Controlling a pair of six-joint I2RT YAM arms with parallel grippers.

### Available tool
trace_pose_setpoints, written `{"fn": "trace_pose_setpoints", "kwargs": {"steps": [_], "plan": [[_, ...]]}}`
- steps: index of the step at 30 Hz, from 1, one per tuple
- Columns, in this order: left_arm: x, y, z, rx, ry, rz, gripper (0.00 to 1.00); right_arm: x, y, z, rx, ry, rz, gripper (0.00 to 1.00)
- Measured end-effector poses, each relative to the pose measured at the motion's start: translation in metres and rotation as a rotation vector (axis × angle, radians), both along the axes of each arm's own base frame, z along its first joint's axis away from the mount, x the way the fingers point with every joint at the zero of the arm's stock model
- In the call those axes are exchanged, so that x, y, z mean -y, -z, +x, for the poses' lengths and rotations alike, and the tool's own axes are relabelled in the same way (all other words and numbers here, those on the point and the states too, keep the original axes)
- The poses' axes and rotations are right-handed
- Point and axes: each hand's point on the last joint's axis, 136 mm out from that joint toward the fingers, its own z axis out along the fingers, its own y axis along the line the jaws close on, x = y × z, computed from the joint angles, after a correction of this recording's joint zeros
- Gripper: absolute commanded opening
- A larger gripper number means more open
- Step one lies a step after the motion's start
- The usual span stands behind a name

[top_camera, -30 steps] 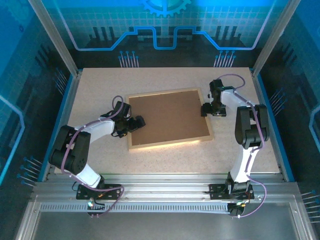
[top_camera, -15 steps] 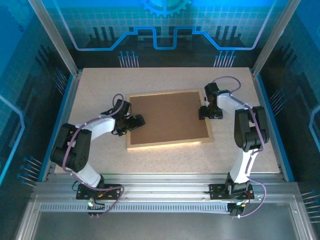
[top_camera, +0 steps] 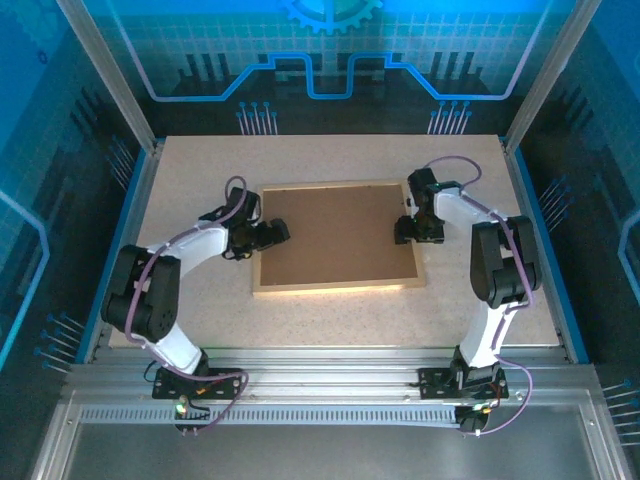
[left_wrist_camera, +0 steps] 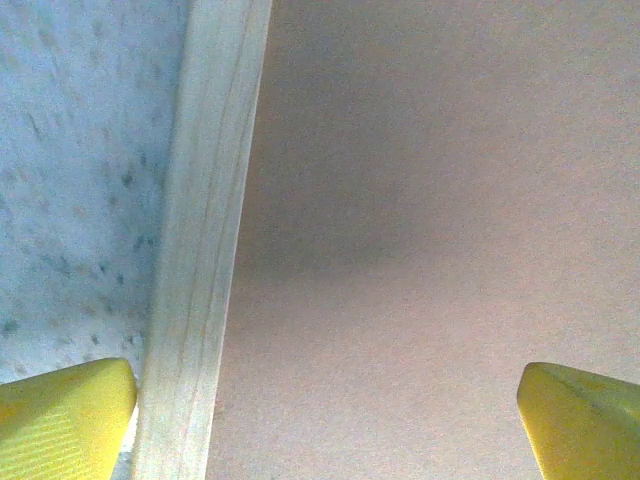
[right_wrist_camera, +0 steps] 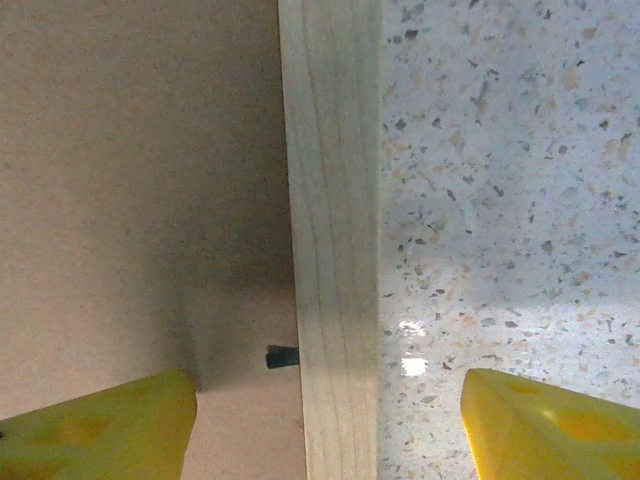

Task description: Put the photo into the frame

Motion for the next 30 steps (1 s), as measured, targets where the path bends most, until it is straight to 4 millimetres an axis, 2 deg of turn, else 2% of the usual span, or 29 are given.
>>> {"fn": "trace_pose_setpoints", "kwargs": {"steps": [6,9,11,14,19,24,30], "plan": [[-0.024,-0.044,0.029,0.11,-0.003,0.055,0.99,0.008,-0.023,0.03,0.086,0.027,0.044,0.68],[-0.036,-0.055,0.04,0.126,-0.01,0.071,0.93,0.013,-0.024,0.043,0.11,0.039,0.067,0.65],[-0.045,-0.057,0.05,0.125,-0.015,0.083,0.84,0.018,-0.017,0.048,0.103,0.045,0.077,0.62],[-0.054,-0.05,0.063,0.099,-0.012,0.101,0.71,0.022,-0.004,0.051,0.076,0.045,0.093,0.6],[-0.06,-0.023,0.073,0.012,0.015,0.126,0.57,0.015,0.003,0.053,0.062,0.024,0.138,0.55],[-0.061,-0.001,0.077,-0.061,0.049,0.145,0.56,0.008,0.002,0.054,0.067,0.008,0.175,0.48],[-0.067,0.005,0.09,-0.093,0.064,0.153,0.56,0.006,0.004,0.053,0.06,0.0,0.186,0.43]]}}
